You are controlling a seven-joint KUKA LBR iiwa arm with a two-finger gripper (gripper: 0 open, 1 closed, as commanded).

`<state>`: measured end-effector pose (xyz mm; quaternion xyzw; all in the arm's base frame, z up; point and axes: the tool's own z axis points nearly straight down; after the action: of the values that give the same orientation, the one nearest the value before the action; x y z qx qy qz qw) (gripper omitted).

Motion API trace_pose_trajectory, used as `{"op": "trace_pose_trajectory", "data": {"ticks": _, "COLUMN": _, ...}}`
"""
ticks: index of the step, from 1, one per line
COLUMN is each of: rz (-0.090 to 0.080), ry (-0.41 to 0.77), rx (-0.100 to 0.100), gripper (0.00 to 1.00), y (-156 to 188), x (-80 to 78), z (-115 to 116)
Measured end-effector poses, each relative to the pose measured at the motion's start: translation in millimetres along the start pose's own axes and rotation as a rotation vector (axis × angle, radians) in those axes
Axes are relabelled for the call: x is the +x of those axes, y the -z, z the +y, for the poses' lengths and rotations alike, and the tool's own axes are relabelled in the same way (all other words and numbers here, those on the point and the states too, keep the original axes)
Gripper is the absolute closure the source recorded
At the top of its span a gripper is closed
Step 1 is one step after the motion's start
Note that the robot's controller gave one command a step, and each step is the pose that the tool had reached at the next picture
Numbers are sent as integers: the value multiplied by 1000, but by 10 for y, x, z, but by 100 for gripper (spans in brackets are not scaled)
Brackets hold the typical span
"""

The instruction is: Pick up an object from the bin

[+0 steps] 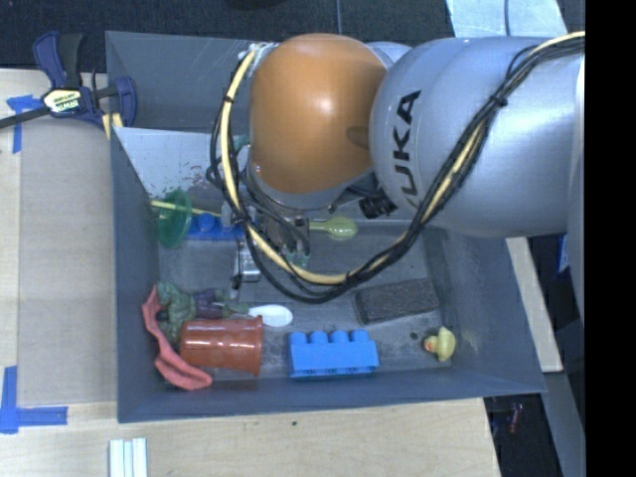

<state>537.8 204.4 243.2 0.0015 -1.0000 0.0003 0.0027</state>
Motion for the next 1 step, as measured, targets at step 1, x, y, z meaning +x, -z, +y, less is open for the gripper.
{"op": "trace_pose_trajectory", "data": {"ticks": 1, "rz": -8, "ry": -4, "rx": -2, "gripper": 0, "y": 45, "x": -19, "z": -12}}
